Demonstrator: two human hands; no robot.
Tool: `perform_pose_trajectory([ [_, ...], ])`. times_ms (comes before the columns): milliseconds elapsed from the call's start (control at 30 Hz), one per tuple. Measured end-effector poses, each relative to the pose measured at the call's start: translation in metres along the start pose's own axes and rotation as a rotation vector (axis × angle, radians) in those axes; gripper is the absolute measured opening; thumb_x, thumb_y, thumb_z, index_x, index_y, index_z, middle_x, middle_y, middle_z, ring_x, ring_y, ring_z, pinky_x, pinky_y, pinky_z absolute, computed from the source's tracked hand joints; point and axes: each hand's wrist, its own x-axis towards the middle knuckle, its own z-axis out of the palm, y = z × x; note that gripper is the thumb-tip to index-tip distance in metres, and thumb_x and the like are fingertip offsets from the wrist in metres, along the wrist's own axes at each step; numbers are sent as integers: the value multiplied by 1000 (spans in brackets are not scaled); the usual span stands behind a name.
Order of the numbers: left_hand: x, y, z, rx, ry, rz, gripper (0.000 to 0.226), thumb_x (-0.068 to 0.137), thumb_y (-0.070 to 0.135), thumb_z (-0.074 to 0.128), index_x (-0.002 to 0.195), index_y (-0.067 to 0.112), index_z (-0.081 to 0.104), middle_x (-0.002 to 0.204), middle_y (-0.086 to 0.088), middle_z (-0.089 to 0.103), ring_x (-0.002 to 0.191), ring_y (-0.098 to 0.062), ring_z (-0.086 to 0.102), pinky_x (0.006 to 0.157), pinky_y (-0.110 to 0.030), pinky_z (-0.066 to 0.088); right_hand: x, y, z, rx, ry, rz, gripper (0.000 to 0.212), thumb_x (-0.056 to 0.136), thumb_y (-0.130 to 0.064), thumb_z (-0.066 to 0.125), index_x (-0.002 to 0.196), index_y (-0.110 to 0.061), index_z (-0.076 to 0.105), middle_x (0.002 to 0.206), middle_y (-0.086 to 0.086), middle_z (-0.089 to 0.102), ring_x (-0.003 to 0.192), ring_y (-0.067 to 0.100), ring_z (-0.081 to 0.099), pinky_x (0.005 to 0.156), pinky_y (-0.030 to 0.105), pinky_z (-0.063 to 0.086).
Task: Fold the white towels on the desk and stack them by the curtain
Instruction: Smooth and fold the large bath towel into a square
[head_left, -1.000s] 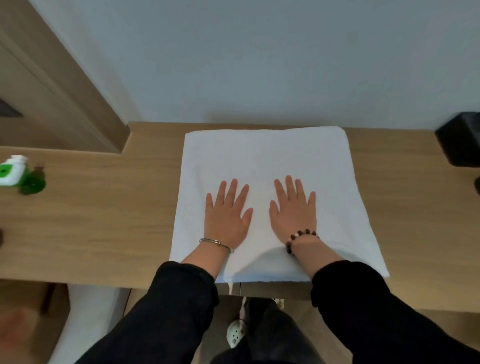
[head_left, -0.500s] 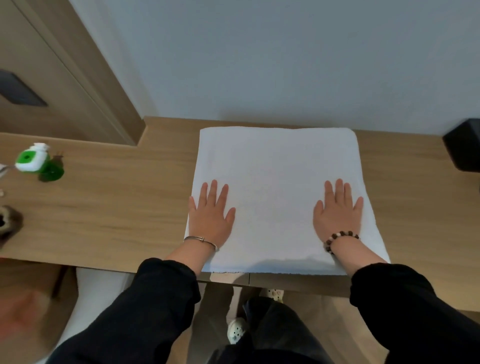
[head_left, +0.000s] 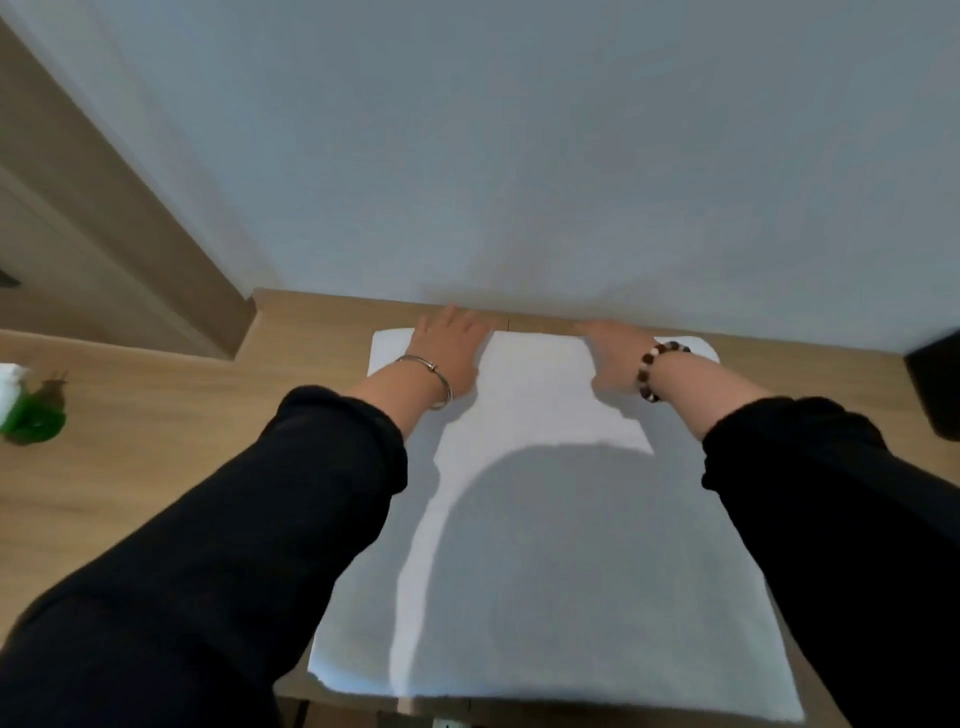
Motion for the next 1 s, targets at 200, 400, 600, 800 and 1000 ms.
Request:
perform_pose_trajectory([
  [200, 44, -24, -6, -206, -268, 30, 52, 81, 27, 68, 130, 25, 50, 124, -2, 57, 115, -27, 53, 97, -41, 43, 39, 10, -14, -72, -268, -3, 61, 71, -35, 81, 119, -12, 51, 119, 8, 58, 102, 26, 57, 83, 31, 46],
  [400, 63, -34, -6, -266, -358, 10, 41, 80, 28, 71, 116, 21, 53, 110, 1, 57, 95, -20, 53, 80, -30, 41, 54, 6, -18, -126, -321, 0, 81, 71, -44, 78, 137, -15, 42, 129, 6, 54, 112, 25, 55, 97, 36, 46],
  [600, 65, -32, -20, -156, -518, -1, 68, 76, 26, 78, 134, 17, 43, 128, -1, 53, 112, -23, 53, 94, -35, 42, 48, 5, -11, -113, -228, 41, 67, 72, -47, 76, 122, -10, 53, 118, 7, 59, 105, 26, 59, 90, 34, 50],
  [800, 48, -26, -37, 1, -473, -37, 84, 70, 17, 81, 141, 16, 37, 128, -5, 54, 113, -25, 55, 85, -32, 47, 28, 4, -19, -69, -177, 43, 49, 70, -40, 78, 109, -15, 61, 105, 6, 67, 86, 24, 62, 71, 27, 47],
  [1000, 7, -38, -65, 73, -57, -40, 46, 70, 25, 73, 110, 21, 51, 99, -1, 60, 86, -25, 56, 65, -30, 40, 4, -6, -51, -117, 16, 24, 53, 69, -20, 69, 119, -16, 50, 103, 6, 61, 86, 29, 59, 72, 33, 51],
])
